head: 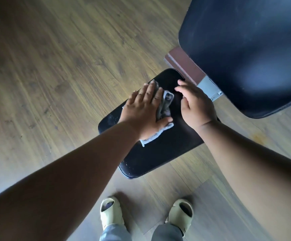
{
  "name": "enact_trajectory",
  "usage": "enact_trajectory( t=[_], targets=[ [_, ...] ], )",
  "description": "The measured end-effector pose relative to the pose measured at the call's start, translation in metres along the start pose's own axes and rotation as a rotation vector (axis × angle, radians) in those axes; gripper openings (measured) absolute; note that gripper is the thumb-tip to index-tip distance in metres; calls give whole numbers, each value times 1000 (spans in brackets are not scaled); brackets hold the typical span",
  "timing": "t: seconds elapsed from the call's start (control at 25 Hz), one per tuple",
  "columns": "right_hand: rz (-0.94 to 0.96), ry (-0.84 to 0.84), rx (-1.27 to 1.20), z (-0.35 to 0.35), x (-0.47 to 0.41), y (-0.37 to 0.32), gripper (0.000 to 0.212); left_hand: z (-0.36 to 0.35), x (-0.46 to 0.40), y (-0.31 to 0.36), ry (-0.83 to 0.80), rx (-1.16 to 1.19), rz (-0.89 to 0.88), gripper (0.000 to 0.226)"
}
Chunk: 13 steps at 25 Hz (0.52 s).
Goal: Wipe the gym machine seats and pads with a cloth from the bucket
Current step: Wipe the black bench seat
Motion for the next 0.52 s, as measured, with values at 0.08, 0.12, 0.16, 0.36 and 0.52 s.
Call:
enact_trajectory(
  t=[0.08, 0.12, 0.16, 0.36, 0.52],
  targets=[
    [-32, -16, 3, -1, -1, 2, 42, 3, 1, -24, 48, 75, 106, 98],
    [-40, -20, 8, -1, 0, 2, 42, 4, 4, -36, 73, 112, 187, 97],
    [-36, -20, 13, -1, 1, 0, 42, 5, 9, -46, 92, 158, 256, 94],
    [-15, -12, 21, 0, 0, -4, 41, -22, 77, -106, 124, 353, 525, 79],
    [-10, 10, 26, -1, -2, -4, 47, -40, 143, -68, 177, 440, 426, 88]
  ],
)
Point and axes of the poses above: each hand's wrist, its own x-axis away from the middle knuckle, its own z-axis out of the back of the hand, y = z × x, the point moved 10 cm from there along -x, towards the middle knuckle, and after that the axes turned 3 degrees about -x, right-handed, at the moved point
